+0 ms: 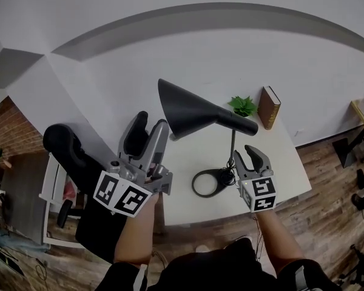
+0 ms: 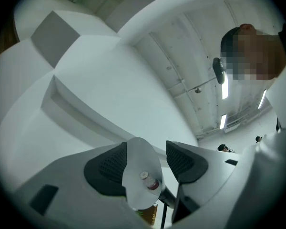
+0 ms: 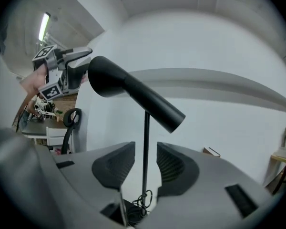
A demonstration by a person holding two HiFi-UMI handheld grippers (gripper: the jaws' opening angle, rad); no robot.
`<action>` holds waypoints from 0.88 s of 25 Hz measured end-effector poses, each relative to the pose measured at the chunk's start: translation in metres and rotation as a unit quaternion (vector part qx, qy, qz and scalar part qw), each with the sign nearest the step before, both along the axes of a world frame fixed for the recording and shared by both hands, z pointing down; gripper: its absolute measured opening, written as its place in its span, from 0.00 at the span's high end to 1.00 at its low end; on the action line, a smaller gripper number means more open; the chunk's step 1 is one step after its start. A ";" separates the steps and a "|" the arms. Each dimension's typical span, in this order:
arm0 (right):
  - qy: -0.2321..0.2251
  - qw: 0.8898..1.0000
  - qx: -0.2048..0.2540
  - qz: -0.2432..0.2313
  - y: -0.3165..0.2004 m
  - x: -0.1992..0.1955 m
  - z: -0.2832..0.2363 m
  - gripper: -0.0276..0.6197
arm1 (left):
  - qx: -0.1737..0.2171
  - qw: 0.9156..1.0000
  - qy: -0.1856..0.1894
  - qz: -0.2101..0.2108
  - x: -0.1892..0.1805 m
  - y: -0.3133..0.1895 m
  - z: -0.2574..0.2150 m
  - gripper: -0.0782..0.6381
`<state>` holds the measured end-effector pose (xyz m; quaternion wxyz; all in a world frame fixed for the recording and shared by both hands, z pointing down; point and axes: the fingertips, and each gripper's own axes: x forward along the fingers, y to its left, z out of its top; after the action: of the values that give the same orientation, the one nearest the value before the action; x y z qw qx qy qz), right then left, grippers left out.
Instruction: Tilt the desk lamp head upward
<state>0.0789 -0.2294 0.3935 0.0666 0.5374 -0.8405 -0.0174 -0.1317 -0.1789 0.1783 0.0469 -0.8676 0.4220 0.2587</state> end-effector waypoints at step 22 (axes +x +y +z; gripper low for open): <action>0.010 1.000 0.015 0.012 0.064 0.024 0.009 0.96 | -0.171 0.971 -0.147 -0.077 0.029 0.026 0.205 0.88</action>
<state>0.1032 -0.1658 0.4025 0.0673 0.5483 -0.8329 -0.0345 -0.1030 -0.1525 0.3829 -0.0213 -0.8564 0.5136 0.0475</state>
